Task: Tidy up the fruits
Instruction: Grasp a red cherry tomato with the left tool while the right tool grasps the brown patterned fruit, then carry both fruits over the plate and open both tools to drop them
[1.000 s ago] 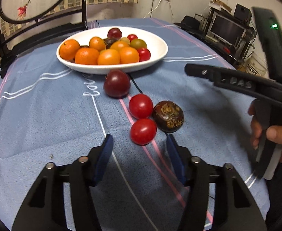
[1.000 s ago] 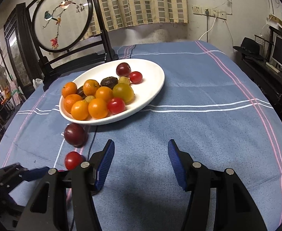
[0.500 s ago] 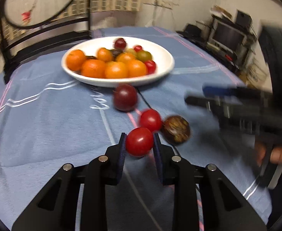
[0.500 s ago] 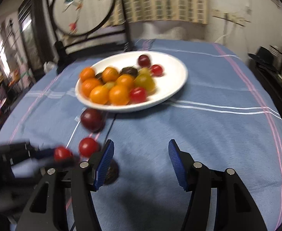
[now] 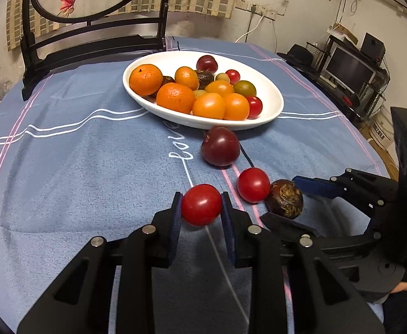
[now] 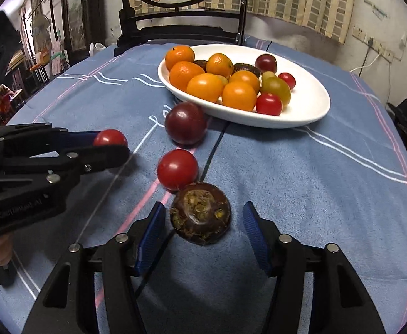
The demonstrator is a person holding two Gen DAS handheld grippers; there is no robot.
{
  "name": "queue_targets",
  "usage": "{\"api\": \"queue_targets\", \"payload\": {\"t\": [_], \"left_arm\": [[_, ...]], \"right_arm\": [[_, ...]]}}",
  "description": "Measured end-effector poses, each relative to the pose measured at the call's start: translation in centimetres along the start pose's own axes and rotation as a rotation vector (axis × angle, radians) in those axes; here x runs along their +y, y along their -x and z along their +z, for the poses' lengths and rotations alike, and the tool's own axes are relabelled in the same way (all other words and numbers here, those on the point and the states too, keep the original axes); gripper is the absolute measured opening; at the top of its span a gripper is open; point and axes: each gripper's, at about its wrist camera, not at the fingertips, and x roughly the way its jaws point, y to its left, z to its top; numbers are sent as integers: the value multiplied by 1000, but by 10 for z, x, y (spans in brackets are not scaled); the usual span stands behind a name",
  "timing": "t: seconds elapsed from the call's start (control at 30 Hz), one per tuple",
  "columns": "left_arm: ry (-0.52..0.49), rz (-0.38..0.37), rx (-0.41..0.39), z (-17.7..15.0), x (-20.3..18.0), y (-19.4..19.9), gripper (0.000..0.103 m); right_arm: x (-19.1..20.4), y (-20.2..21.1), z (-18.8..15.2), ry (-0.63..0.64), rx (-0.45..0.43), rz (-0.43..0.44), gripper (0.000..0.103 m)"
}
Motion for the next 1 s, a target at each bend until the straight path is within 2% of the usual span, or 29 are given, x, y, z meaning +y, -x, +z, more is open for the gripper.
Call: {"api": "queue_targets", "payload": {"t": [0.03, 0.07, 0.33, 0.47, 0.63, 0.77, 0.87, 1.0], "left_arm": [[3, 1, 0, 0, 1, 0, 27], [5, 2, 0, 0, 1, 0, 27], [-8, 17, -1, 1, -2, -1, 27], [-15, -28, -21, 13, -11, 14, 27], [-38, -29, -49, 45, -21, 25, 26], [-32, -3, -65, 72, -19, 19, 26], [-19, 13, -70, 92, -15, 8, 26], [13, 46, -72, 118, -5, -13, 26]], "right_arm": [[1, 1, 0, 8, -3, -17, 45], [2, 2, -1, 10, -4, -20, 44], [-10, 23, 3, -22, -67, 4, 43], [-30, 38, 11, -111, -127, 43, 43], [-60, 55, 29, -232, -199, 54, 43], [-73, 54, 55, -249, -227, 39, 43], [-78, 40, 79, -248, -236, 36, 43], [-87, 12, 100, -298, -211, 77, 43]]}}
